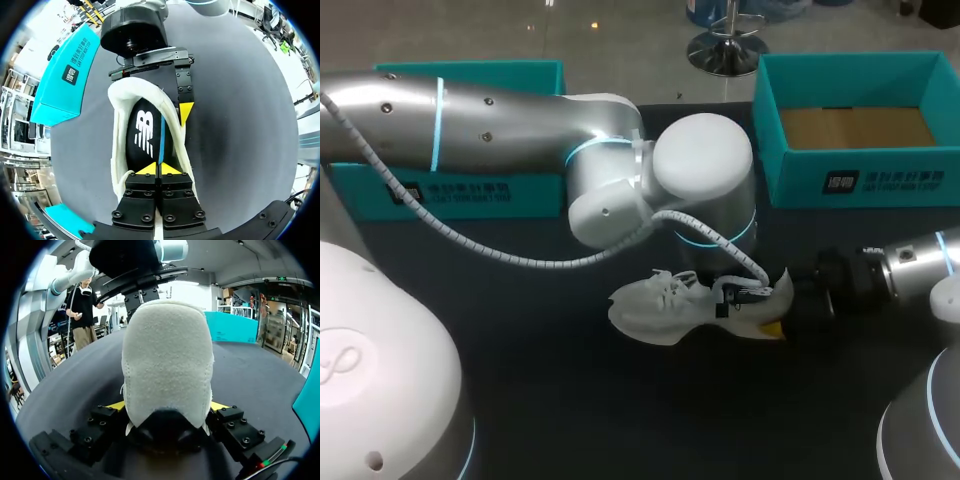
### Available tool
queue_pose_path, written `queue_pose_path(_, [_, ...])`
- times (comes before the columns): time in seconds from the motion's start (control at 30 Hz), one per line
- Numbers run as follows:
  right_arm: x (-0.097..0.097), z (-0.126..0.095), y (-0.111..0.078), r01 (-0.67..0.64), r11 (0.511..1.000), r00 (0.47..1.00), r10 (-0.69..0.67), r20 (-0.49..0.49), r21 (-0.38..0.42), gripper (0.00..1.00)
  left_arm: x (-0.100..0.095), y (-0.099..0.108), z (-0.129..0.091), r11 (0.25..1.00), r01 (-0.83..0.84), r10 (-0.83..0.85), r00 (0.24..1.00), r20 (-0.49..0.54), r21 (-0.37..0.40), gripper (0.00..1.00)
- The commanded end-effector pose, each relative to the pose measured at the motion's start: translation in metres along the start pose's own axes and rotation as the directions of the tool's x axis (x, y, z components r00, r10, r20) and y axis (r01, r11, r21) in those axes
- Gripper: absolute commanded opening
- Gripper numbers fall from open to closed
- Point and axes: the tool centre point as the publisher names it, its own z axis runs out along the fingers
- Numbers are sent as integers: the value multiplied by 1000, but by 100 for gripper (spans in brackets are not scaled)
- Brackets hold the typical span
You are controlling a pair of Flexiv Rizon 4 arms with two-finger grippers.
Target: Take the shoe out of the shoebox, open the shoe tongue, remove and reinsert the insole, then place the shoe into the shoebox
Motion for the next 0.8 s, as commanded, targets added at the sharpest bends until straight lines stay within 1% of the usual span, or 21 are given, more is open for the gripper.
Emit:
queue_pose_path(0.03, [0,3,-1,-1,1000,1000,1,1,3,0,1,16,-26,999,13,-14,1000,10,36,0])
queue_pose_path(0.23, [0,3,-1,-1,1000,1000,1,1,3,0,-1,23,-42,997,39,-40,999,14,68,0])
queue_pose_path(0.53, [0,3,-1,-1,1000,1000,1,1,3,0,-2,28,-61,990,68,-71,997,20,124,0])
queue_pose_path(0.63, [0,3,-1,-1,1000,1000,1,1,3,0,1,25,-65,988,58,-61,998,21,140,0])
queue_pose_path(0.8, [0,3,-1,-1,1000,1000,1,1,3,0,9,14,-70,987,34,-38,999,20,159,0])
